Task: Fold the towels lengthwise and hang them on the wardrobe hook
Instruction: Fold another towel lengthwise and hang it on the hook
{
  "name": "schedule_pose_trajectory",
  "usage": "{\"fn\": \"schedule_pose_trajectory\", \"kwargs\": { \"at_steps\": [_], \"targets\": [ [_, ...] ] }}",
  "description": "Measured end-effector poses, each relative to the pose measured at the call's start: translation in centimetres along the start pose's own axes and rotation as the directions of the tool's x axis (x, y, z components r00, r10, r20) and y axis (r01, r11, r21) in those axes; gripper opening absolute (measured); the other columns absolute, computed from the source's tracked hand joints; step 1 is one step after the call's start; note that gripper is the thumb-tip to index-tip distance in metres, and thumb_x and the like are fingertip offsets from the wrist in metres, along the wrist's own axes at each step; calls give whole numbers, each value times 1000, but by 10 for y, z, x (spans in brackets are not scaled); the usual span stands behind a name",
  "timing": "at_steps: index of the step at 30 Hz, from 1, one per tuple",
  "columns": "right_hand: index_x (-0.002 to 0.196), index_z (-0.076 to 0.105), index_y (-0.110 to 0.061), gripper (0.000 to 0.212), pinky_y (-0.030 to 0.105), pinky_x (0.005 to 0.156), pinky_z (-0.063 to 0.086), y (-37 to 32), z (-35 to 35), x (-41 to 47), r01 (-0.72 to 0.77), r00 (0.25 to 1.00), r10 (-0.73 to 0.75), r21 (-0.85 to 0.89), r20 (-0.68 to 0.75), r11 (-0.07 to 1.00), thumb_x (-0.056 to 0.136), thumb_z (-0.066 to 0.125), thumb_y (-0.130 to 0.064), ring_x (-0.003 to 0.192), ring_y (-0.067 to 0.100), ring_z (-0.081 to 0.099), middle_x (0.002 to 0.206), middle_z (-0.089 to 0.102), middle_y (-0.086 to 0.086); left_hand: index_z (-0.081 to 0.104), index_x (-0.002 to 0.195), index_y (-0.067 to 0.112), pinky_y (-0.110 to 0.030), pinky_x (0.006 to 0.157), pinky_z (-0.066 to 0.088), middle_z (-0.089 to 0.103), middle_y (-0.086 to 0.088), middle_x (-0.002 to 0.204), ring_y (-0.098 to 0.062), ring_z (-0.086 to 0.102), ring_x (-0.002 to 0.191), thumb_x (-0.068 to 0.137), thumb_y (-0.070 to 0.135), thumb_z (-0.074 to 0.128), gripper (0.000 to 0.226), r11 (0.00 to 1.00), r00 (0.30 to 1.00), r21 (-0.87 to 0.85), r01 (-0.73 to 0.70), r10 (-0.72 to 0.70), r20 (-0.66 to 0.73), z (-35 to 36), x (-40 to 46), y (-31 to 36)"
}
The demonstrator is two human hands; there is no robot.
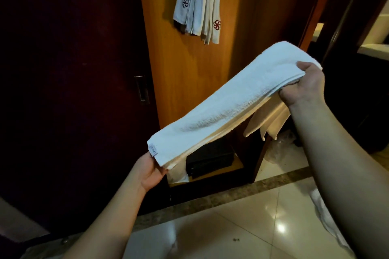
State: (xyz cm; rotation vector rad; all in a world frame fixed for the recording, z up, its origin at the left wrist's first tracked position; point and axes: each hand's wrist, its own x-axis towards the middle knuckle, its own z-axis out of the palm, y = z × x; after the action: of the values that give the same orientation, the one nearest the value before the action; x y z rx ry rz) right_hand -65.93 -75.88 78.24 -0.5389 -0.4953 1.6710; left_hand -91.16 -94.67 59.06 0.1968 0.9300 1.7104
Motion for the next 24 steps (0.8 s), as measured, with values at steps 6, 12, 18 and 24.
{"fn": "schedule_pose_trajectory", "kwargs": {
  "at_steps": [6, 12, 18, 24],
  "targets": [
    [140, 40, -8, 53, 47, 65, 55, -9, -15, 15, -23, 994, 22, -2, -111, 1000, 88, 50, -4, 106, 41, 60, 129, 59, 18, 62, 130, 7, -37, 79, 61, 69, -15, 122, -29, 68, 109, 99, 13, 50, 33, 983, 975, 49, -178, 183, -128, -2, 5, -1],
    [140, 39, -6, 56, 53, 76, 54, -1, -22, 13, -26, 987, 25, -2, -159, 1000, 86, 54, -2, 109, 44, 59, 132, 57, 20, 66, 123, 7, -30, 62, 61, 74, -12, 109, -21, 75, 86, 101, 15, 52, 27, 989, 968, -17, -146, 140, -208, -2, 5, -2],
    [140, 40, -8, 49, 49, 75, 57, 5, -21, 8, -30, 994, 38, 77, -99, 997, 93, 52, -13, 105, 40, 63, 123, 62, 20, 56, 137, 17, -40, 79, 49, 73, -10, 113, -27, 64, 105, 102, 42, 41, 45, 992, 988, -123, 36, -54, -148, -3, 9, -27],
    [136, 46, -4, 43, 44, 68, 57, 19, -7, 0, -65, 997, 66, 37, -34, 997, 94, 50, -14, 100, 39, 66, 117, 65, 21, 59, 126, 22, -51, 92, 53, 73, -9, 114, -32, 67, 108, 92, 49, 60, 44, 973, 979, 200, 118, -80, -190, 18, 22, -58]
  ]
}}
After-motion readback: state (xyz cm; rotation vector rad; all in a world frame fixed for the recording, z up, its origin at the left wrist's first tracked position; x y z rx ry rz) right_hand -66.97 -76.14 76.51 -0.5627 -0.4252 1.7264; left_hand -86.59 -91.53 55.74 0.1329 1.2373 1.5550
